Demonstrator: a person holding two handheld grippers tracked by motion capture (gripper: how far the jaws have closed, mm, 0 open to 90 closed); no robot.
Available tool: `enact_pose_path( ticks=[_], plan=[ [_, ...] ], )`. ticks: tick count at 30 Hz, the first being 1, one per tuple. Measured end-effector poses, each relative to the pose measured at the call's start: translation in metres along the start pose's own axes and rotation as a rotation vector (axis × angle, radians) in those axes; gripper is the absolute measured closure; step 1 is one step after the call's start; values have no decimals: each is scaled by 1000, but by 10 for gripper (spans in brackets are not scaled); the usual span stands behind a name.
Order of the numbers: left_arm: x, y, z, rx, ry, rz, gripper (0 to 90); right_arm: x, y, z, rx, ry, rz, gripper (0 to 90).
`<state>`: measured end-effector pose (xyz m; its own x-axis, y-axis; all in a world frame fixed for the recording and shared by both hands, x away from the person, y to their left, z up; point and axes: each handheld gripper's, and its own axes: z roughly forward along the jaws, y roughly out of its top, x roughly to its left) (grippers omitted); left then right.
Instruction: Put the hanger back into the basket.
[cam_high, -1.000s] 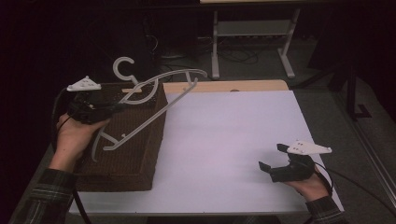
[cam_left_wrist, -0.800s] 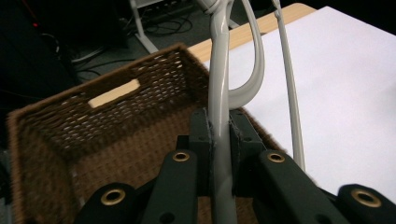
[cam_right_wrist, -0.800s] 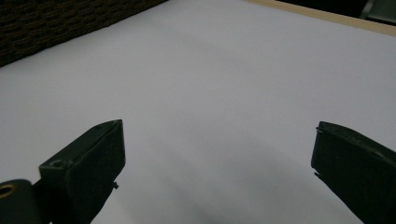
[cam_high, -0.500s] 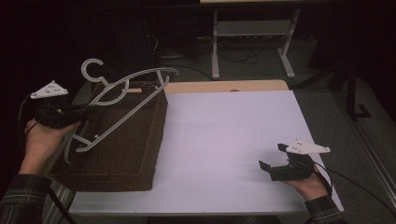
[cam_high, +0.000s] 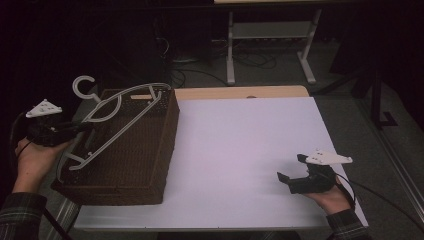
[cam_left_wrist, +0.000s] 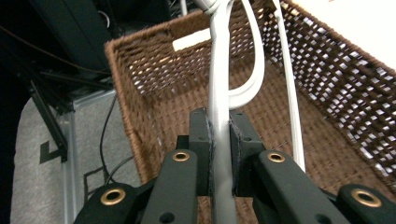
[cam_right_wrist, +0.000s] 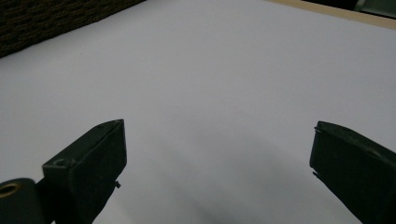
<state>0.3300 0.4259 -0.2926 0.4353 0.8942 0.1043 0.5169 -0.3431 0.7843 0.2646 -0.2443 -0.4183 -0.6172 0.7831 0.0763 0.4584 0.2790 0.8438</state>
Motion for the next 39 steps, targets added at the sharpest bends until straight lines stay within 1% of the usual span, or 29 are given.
enact_pose_path(
  ticks=[8, 11, 17, 19, 25, 26, 27, 28, 29, 31, 33, 36, 37, 39],
  plan=[
    [-2, -7, 11, 52, 11, 29, 819, -1, 0, 0, 1, -1, 2, 32],
    [-2, -9, 16, 67, 11, 27, 819, -1, 0, 0, -1, 0, 2, 32],
    [-6, -17, 31, 126, -1, 36, 818, -1, 0, 0, 0, -1, 1, 33],
    [-6, -18, 35, 138, -4, 43, 818, -1, 0, 0, -2, -2, 2, 33],
    [-11, -25, 45, 179, -8, 42, 816, -2, 0, -1, 0, -3, 5, 34],
    [-12, -25, 46, 182, -2, 51, 815, -2, 0, -1, 1, -2, 4, 34],
    [-13, -25, 45, 177, -2, 52, 813, -2, 0, -1, 1, -2, 5, 34],
    [-13, -24, 45, 168, -12, 44, 811, -2, 0, -1, 1, -2, 4, 34],
    [-12, -25, 45, 165, -24, 36, 801, -2, 0, -1, 1, -1, 3, 34],
    [-13, -25, 46, 171, -22, 36, 755, -2, 0, -2, 0, -2, 5, 34],
    [-12, -24, 45, 154, -28, 28, 718, -2, 0, -2, -1, -2, 5, 34],
    [-11, -24, 44, 141, -24, 17, 600, -2, 0, -2, -2, -2, 5, 33],
    [-11, -24, 43, 132, -32, 12, 555, -2, 0, -3, -1, -3, 5, 34],
    [-13, -23, 41, 107, -46, 1, 491, -3, 0, -4, -3, -5, 8, 34]
  ],
)
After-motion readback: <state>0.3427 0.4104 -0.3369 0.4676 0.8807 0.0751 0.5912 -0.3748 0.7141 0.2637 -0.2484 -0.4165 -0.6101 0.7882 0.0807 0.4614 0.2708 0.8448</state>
